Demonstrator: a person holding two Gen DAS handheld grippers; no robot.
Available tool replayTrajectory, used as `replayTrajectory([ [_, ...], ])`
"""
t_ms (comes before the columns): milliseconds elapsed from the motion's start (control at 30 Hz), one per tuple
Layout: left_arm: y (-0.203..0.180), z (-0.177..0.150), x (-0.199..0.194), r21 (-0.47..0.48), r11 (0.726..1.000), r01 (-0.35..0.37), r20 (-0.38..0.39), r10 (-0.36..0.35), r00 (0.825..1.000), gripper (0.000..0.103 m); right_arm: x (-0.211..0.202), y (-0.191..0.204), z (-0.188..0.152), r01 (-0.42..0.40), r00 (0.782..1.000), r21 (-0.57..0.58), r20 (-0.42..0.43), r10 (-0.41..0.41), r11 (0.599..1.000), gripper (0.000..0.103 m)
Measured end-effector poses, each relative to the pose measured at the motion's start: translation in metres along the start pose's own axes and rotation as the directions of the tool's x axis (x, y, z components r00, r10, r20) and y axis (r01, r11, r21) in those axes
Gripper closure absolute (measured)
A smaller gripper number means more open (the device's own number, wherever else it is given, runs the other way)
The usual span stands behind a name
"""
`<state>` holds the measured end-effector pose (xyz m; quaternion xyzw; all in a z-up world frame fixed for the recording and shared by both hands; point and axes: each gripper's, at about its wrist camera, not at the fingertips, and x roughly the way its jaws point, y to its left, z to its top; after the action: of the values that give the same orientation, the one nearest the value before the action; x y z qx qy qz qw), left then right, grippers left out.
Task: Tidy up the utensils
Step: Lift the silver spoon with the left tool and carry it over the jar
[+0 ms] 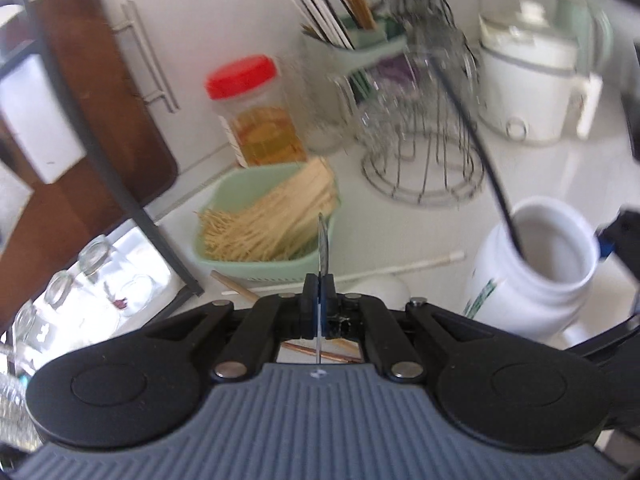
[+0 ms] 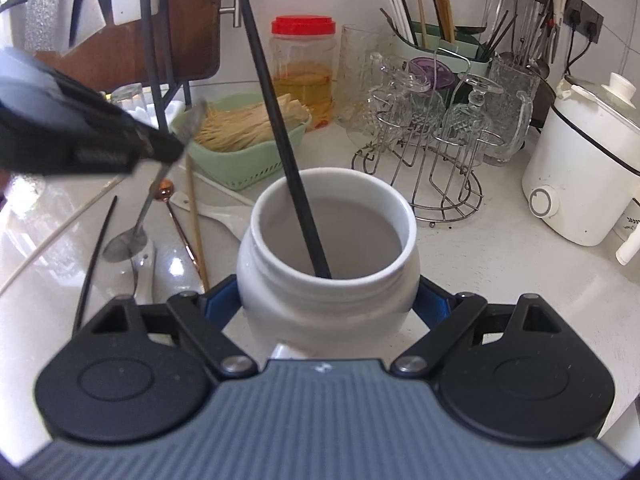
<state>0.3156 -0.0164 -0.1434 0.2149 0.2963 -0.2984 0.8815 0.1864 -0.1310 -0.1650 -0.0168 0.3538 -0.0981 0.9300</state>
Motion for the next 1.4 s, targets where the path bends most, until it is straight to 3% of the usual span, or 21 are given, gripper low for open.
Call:
replayTrajectory([
  [267, -0.007, 0.005, -0.033, -0.11, 0.991, -0.075, 0.032, 0.079, 0.996, 0.102, 0.002, -0.004, -0.001, -0.04, 0.999, -0.026, 0.011, 0.04, 0.999, 0.012],
  [667, -0.013, 0.022, -0.085, -0.264, 0.96, -0.093, 0.088, 0.12, 0.989, 0.102, 0.011, -0.012, 0.01, -0.106, 0.994, -0.065, -0.001, 0.106, 0.992, 0.012],
  [867, -0.023, 0.043, -0.112, -0.238, 0.969, -0.065, 0.19, 0.112, 0.975, 0.102, 0.012, -0.009, 0.01, -0.116, 0.993, -0.075, 0.008, 0.117, 0.99, 0.012],
  [1167, -0.037, 0.068, -0.12, -0.176, 0.984, 0.024, 0.236, 0.018, 0.972, 0.102, 0.014, -0.006, 0.011, -0.124, 0.992, -0.08, 0.012, 0.125, 0.989, 0.012],
  [1400, -0.045, 0.083, -0.116, -0.13, 0.988, 0.083, 0.287, -0.043, 0.957, 0.102, 0.014, -0.006, 0.012, -0.125, 0.992, -0.081, 0.013, 0.127, 0.989, 0.012],
])
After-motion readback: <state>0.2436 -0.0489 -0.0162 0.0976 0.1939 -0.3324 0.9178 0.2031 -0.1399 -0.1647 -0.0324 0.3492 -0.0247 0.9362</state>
